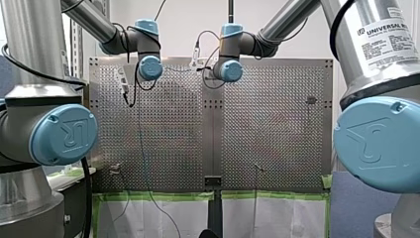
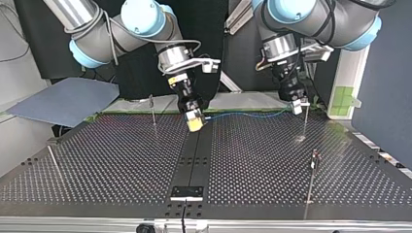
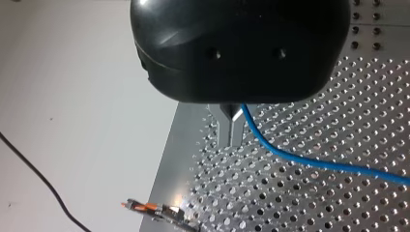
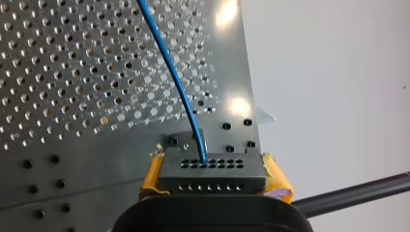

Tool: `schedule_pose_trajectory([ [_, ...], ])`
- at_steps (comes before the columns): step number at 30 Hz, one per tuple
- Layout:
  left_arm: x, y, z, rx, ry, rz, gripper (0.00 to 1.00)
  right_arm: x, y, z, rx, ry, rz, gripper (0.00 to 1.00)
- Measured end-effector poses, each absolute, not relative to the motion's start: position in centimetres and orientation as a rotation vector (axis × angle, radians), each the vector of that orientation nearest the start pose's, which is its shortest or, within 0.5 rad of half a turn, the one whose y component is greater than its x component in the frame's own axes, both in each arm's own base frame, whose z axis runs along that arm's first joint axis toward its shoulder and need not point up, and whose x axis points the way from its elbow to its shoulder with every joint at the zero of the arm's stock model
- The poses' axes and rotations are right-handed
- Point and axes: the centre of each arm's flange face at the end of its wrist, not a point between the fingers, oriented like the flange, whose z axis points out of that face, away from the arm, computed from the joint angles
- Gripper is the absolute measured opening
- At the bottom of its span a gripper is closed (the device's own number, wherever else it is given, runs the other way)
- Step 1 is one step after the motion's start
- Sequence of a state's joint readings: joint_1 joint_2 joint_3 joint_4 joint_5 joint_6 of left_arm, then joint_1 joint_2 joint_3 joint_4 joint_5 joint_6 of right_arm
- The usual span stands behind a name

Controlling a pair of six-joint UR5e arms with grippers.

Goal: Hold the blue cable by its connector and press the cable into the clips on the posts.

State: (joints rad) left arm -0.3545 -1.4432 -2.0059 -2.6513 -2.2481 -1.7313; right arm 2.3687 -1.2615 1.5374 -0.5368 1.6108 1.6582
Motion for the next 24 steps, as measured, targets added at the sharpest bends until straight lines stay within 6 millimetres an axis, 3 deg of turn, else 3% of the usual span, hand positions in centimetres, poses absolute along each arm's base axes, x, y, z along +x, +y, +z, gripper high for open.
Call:
schedule_pose_trajectory([
  [11,37.9,-19.8,39.5,-0.442,1.332,0.041,0.00,55.4,-34.5,39.1,1.468,-0.708,2.019,0.00],
  [24,40.5,-16.8,40.4,-0.465,1.298,0.006,0.00,59.4,-34.9,37.4,1.502,-0.694,2.042,0.00],
])
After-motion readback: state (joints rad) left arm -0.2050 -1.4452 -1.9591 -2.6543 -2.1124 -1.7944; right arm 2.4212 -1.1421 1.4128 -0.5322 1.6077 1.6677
